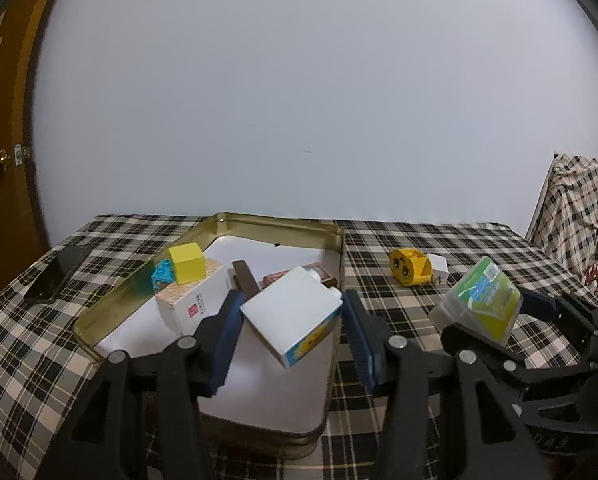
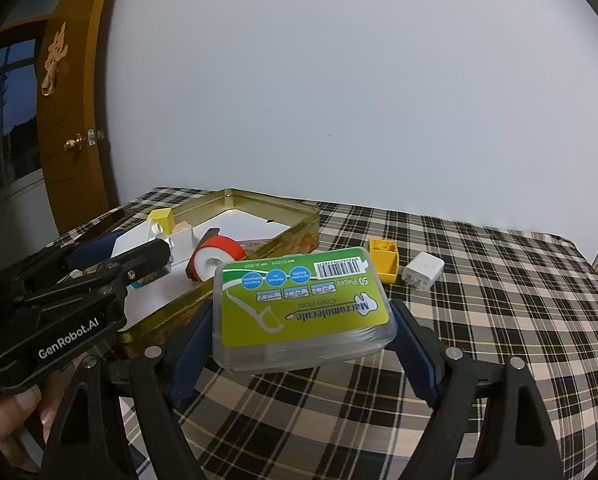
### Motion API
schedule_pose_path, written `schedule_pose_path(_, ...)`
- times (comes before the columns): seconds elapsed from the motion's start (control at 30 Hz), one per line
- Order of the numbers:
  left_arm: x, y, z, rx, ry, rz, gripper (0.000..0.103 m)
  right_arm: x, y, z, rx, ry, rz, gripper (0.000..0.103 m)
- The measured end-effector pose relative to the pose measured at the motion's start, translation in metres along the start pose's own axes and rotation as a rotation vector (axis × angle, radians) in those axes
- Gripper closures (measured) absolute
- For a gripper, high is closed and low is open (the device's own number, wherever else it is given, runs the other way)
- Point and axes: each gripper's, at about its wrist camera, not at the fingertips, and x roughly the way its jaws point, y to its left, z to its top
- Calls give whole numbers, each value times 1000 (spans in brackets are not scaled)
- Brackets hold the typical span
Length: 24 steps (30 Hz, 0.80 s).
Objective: Organize rigid objects
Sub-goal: 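Carry the white sunflower block over the tray while the right gripper carries the green box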
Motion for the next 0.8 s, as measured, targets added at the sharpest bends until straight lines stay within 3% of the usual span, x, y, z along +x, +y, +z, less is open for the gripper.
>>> schedule_pose_path(0.8, 5, 54, 3, -44, 30, 54, 53, 28, 35, 12, -53, 34, 78, 18)
